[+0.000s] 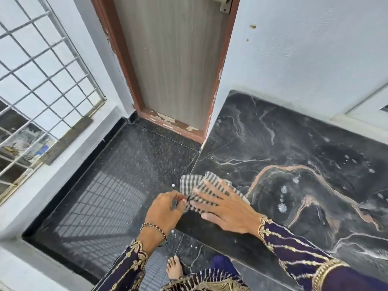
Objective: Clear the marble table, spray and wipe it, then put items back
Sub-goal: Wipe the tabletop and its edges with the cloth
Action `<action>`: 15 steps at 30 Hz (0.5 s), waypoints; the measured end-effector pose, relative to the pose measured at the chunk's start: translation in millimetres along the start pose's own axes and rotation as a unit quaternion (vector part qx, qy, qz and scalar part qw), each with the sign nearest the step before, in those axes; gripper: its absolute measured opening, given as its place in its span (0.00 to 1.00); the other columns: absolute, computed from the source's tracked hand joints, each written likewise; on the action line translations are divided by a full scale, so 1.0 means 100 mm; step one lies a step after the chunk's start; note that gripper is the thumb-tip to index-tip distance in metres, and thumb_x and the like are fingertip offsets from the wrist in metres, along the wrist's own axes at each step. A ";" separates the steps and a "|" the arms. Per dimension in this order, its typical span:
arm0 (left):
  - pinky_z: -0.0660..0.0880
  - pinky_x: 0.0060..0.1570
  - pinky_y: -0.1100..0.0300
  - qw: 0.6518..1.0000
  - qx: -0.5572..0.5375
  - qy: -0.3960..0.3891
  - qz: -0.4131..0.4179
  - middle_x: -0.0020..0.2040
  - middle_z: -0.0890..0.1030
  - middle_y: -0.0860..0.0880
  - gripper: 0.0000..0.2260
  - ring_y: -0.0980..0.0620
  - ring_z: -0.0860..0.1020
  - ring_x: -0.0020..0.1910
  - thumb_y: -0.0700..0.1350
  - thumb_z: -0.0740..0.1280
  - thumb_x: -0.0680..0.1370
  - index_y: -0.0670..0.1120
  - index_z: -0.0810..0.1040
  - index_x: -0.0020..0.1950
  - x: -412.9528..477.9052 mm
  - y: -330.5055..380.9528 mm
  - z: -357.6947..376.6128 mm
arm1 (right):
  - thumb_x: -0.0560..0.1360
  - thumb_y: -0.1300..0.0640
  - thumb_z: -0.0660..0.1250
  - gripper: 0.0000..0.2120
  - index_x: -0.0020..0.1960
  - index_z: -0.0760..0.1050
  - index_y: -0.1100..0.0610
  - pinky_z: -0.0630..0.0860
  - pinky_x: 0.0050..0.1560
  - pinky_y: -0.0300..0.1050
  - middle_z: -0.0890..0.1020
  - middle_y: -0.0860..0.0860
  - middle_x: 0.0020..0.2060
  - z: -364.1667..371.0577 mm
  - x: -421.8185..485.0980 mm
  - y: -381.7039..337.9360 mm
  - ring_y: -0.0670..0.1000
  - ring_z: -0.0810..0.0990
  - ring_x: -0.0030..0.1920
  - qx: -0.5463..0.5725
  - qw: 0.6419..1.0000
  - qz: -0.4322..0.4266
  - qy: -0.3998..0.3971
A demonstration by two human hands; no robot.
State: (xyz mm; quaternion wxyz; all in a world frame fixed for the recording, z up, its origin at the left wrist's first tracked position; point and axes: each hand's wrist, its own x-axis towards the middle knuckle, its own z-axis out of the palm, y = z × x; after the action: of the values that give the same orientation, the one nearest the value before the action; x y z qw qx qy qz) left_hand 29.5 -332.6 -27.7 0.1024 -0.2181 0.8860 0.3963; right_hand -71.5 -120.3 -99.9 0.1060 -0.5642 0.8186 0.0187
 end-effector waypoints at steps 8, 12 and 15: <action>0.69 0.66 0.59 0.987 0.106 -0.060 0.109 0.67 0.75 0.57 0.15 0.56 0.72 0.67 0.51 0.64 0.77 0.56 0.73 0.64 0.75 0.48 0.36 | 0.86 0.41 0.44 0.25 0.81 0.44 0.38 0.26 0.76 0.53 0.40 0.39 0.81 -0.24 0.67 1.49 0.49 0.33 0.80 0.022 0.995 0.095 -0.015; 0.47 0.76 0.58 0.943 0.257 -0.117 0.178 0.80 0.47 0.50 0.33 0.53 0.43 0.78 0.55 0.62 0.79 0.47 0.50 0.78 1.39 0.90 0.55 | 0.85 0.41 0.43 0.25 0.80 0.40 0.36 0.27 0.77 0.55 0.37 0.38 0.80 -0.42 0.97 2.28 0.46 0.28 0.78 0.083 0.984 0.156 -0.033; 0.42 0.77 0.51 0.902 0.360 -0.140 0.190 0.78 0.37 0.43 0.49 0.46 0.36 0.77 0.61 0.68 0.73 0.44 0.39 0.78 1.79 1.12 0.67 | 0.85 0.39 0.42 0.25 0.80 0.38 0.35 0.27 0.76 0.56 0.37 0.38 0.80 -0.47 1.15 2.75 0.47 0.29 0.78 0.085 0.979 0.184 -0.027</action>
State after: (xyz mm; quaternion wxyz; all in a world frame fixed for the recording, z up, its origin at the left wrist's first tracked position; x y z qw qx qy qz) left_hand -181.2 -270.8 -62.0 0.2202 0.0639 0.9693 0.0883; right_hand -372.9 -133.7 -101.2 0.1708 -0.3922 0.9037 -0.0163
